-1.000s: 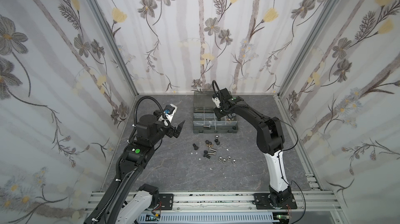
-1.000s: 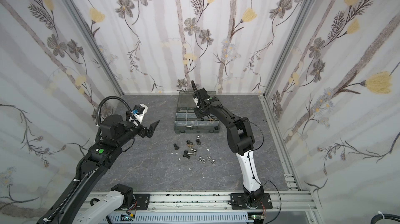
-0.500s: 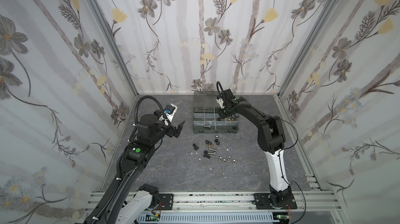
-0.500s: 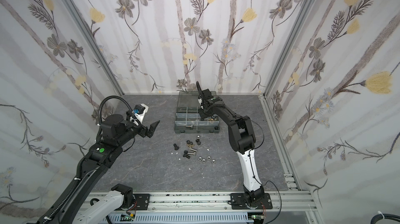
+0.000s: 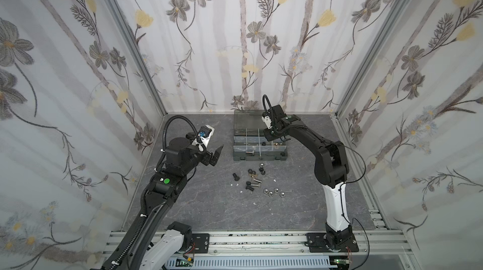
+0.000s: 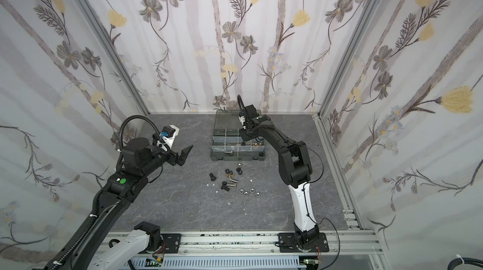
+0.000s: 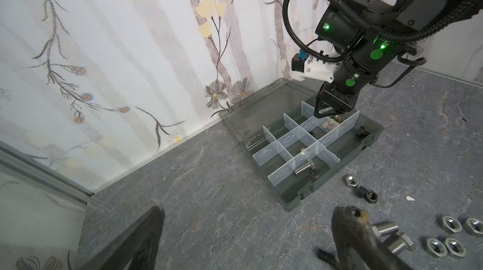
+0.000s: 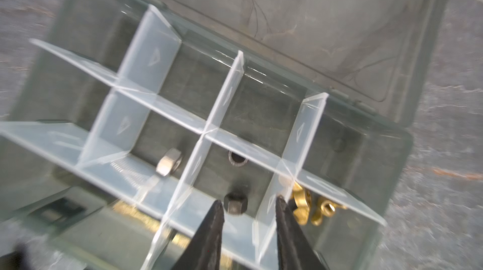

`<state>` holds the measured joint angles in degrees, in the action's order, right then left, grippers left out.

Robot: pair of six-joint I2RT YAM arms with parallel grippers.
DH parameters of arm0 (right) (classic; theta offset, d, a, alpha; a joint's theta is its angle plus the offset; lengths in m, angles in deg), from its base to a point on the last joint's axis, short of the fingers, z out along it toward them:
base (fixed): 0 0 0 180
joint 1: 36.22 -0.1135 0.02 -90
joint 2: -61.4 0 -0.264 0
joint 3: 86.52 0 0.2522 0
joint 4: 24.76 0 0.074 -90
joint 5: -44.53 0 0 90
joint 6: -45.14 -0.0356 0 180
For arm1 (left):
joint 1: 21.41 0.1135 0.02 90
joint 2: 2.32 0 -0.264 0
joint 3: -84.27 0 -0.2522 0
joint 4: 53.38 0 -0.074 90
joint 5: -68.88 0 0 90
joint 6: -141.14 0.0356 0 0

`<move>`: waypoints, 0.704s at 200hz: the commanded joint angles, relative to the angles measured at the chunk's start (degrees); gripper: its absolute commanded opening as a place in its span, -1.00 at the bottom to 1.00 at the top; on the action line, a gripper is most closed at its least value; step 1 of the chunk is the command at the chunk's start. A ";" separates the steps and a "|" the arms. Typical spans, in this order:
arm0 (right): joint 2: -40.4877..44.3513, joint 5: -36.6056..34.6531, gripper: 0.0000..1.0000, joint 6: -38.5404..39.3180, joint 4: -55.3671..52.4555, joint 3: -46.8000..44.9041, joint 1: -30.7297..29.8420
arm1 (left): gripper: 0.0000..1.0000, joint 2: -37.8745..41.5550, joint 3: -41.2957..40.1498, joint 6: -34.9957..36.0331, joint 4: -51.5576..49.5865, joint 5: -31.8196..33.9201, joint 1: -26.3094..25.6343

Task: Sort the screws and nuts into containers
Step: Place the nut into the container, then pick up the nut from the center of the table.

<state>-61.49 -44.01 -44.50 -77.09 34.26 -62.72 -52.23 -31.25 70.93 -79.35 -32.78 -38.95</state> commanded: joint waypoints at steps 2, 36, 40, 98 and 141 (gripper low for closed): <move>5.34 -1.28 -0.26 0.40 -1.46 -6.16 -1.39 | 1.00 0.21 0.48 0.80 1.48 0.01 -0.04; 15.21 -1.33 -0.20 -3.94 1.41 -23.21 -6.29 | 1.00 0.32 0.16 0.56 1.88 -0.38 -0.02; 15.99 -1.18 -0.19 -4.68 1.86 -25.02 -6.85 | 1.00 0.34 0.11 0.53 1.84 -0.39 0.02; 19.27 2.55 -0.11 -12.65 7.87 -38.79 -12.83 | 1.00 0.16 0.00 0.16 2.28 -1.32 0.05; 16.32 2.81 -0.05 -13.81 9.03 -38.10 -15.77 | 1.00 1.13 -0.33 0.07 2.28 -1.17 0.03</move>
<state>-43.94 -41.57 -56.52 -70.01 -4.40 -78.00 -51.56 -31.36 70.85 -79.31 -33.39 -38.95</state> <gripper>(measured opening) 0.474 0.998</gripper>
